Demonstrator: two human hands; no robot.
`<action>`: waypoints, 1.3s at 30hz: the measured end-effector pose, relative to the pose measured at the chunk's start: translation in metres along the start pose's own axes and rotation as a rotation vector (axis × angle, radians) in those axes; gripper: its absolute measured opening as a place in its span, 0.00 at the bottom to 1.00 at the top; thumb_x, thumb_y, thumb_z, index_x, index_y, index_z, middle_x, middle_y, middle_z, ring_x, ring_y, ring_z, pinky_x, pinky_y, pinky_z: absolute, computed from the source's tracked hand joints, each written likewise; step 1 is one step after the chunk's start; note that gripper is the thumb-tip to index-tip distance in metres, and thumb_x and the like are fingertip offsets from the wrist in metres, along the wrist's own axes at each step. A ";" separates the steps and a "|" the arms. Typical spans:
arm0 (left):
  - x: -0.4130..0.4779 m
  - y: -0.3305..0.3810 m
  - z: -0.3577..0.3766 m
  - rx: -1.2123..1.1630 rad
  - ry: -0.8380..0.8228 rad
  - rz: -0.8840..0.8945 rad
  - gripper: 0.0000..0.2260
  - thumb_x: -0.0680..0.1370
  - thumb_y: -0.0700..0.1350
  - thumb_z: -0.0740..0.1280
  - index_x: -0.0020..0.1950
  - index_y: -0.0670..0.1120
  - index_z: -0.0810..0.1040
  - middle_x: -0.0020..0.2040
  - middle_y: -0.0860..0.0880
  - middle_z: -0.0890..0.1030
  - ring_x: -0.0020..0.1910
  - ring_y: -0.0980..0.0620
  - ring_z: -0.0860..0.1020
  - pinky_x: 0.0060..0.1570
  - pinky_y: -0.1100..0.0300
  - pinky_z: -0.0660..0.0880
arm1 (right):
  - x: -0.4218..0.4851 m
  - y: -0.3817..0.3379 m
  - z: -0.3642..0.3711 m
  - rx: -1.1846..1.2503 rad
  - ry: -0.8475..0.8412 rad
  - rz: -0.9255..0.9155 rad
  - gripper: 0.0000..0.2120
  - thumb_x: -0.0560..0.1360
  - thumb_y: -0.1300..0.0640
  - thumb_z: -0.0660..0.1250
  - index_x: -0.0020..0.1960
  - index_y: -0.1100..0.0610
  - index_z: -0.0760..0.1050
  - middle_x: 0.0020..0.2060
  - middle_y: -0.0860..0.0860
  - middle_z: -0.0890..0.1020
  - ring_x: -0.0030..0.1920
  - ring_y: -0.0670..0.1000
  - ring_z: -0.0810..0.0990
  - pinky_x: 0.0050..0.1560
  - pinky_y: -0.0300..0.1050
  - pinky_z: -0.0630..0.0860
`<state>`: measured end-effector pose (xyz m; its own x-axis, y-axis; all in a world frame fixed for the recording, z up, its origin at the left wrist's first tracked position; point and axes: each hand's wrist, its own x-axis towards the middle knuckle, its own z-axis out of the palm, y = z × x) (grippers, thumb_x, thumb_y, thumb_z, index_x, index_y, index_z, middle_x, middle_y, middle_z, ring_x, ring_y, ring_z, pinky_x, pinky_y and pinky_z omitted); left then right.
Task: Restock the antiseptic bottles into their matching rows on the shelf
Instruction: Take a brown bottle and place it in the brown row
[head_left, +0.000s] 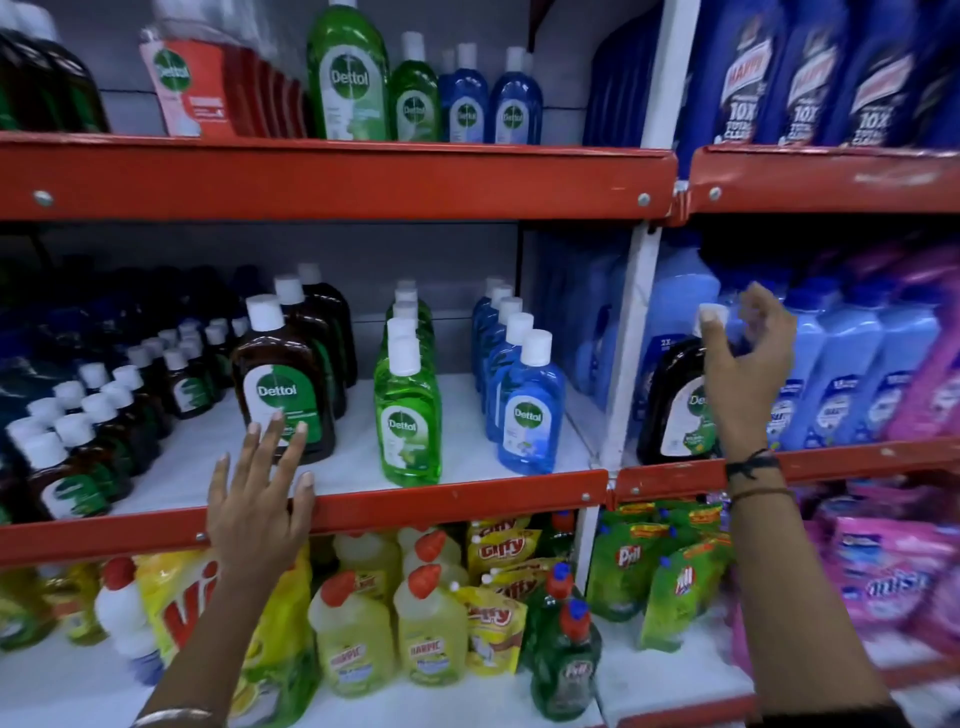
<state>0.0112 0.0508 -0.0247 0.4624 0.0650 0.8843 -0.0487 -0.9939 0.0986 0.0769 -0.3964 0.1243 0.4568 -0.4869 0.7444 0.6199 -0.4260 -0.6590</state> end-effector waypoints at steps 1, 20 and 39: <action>0.000 0.000 0.000 -0.001 -0.008 -0.002 0.21 0.82 0.51 0.53 0.72 0.45 0.70 0.74 0.43 0.69 0.72 0.42 0.67 0.68 0.39 0.64 | 0.009 0.007 -0.005 -0.034 -0.107 0.062 0.20 0.75 0.56 0.68 0.65 0.61 0.71 0.57 0.55 0.78 0.57 0.50 0.76 0.53 0.26 0.71; 0.002 -0.001 -0.007 -0.009 -0.119 -0.017 0.23 0.81 0.52 0.52 0.74 0.47 0.67 0.76 0.44 0.66 0.74 0.42 0.65 0.69 0.38 0.62 | 0.002 -0.059 -0.014 0.077 -0.079 0.048 0.12 0.64 0.47 0.76 0.45 0.41 0.76 0.44 0.48 0.84 0.46 0.51 0.84 0.51 0.58 0.80; 0.014 -0.092 -0.040 0.031 -0.216 -0.083 0.25 0.82 0.57 0.48 0.78 0.51 0.57 0.77 0.45 0.63 0.77 0.47 0.58 0.74 0.43 0.52 | -0.135 -0.215 0.142 0.463 -0.452 0.166 0.14 0.62 0.53 0.79 0.44 0.53 0.80 0.38 0.47 0.84 0.35 0.42 0.79 0.39 0.40 0.76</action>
<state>-0.0136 0.1464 -0.0034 0.6425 0.1291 0.7553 0.0230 -0.9885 0.1494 -0.0272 -0.1312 0.1807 0.7297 -0.1076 0.6752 0.6822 0.0474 -0.7296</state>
